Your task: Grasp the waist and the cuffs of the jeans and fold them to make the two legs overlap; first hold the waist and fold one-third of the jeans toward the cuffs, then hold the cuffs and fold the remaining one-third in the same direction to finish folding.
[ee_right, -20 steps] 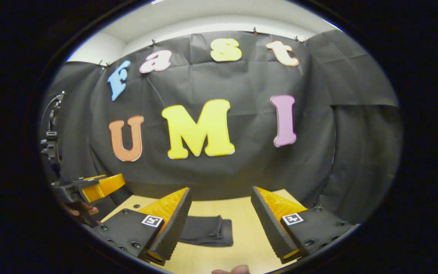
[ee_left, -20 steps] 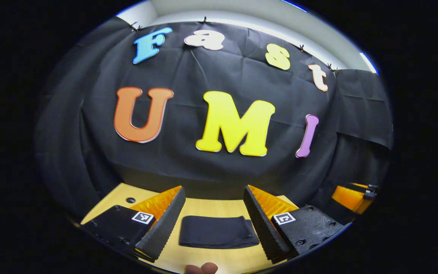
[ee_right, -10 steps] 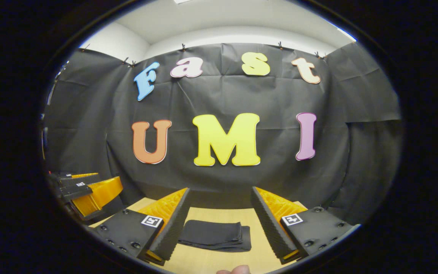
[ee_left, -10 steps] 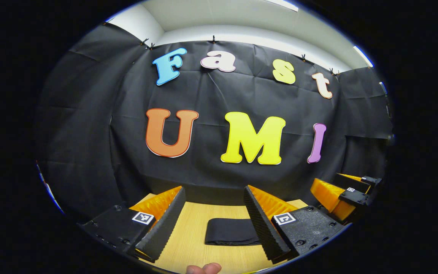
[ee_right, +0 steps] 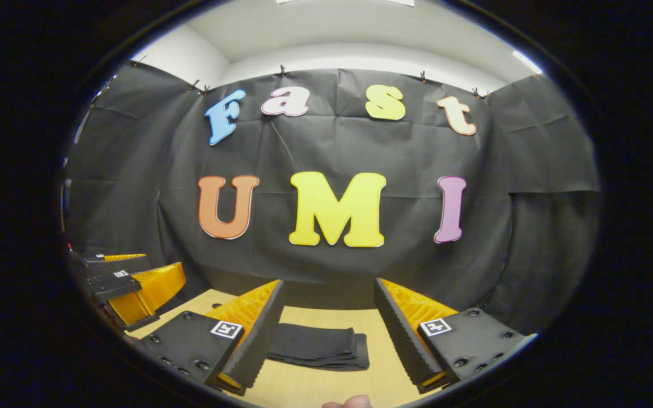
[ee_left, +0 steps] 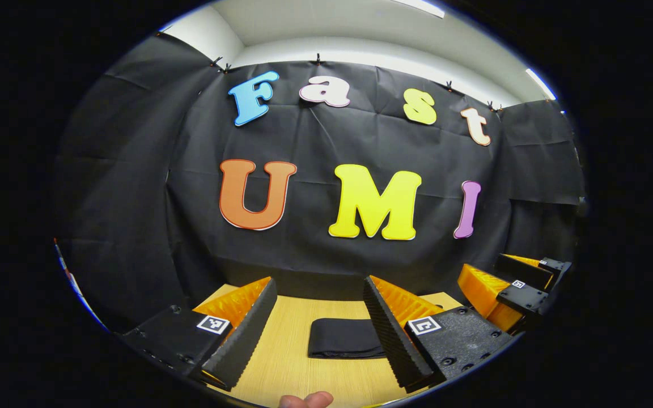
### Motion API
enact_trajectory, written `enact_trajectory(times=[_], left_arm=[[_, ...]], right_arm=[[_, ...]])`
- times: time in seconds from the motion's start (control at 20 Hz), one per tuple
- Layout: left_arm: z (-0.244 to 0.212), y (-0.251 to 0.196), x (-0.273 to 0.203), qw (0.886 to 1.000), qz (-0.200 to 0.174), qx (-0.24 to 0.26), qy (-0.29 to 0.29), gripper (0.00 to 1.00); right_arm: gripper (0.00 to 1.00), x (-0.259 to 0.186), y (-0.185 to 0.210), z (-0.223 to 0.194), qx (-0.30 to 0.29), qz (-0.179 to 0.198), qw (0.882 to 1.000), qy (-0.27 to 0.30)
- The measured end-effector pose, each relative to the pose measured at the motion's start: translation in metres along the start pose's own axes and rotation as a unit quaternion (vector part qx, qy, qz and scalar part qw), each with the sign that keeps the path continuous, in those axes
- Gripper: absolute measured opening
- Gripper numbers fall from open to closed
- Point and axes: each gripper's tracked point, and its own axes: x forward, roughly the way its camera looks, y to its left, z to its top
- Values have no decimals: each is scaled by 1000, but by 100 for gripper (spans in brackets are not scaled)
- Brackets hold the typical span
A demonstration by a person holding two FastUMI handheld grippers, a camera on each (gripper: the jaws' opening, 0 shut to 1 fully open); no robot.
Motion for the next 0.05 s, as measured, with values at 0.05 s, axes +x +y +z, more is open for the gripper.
enact_trajectory(times=[0.05], left_arm=[[0,-1,-1,1000,-2,1,-2,98]], right_arm=[[98,-1,0,-2,0,0,1000,3]])
